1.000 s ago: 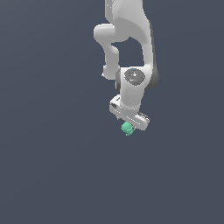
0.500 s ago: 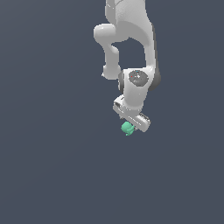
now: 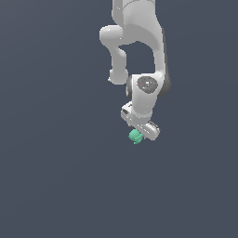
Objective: Pick up the object and move it to a goal position.
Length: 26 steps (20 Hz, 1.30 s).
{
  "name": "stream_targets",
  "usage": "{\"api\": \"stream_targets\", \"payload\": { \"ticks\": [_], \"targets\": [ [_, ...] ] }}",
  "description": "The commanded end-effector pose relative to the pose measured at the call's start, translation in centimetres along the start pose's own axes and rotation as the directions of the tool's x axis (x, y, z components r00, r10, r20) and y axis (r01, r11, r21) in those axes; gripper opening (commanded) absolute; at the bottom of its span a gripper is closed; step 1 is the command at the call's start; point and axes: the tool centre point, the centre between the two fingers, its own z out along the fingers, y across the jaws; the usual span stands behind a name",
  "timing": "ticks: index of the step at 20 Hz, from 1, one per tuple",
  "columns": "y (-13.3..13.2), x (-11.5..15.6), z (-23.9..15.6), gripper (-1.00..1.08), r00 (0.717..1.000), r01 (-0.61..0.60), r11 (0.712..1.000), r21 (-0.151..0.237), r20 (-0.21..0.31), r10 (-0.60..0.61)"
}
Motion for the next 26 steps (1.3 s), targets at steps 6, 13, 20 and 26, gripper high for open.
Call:
{"api": "stream_targets", "payload": {
  "ticks": [6,13,20,26],
  "targets": [
    [0.1,-0.1,3.2,1.00,1.000,-0.003,1.000,-0.001,0.000,0.003],
    [0.0,0.0,4.6,1.00,1.000,-0.004,1.000,-0.001,0.000,0.004],
    [0.0,0.0,4.6,-1.00,1.000,-0.004,1.000,-0.001,0.000,0.004],
    [0.0,0.0,4.4,-1.00,1.000,-0.003,1.000,0.001,0.000,0.003]
  ]
}}
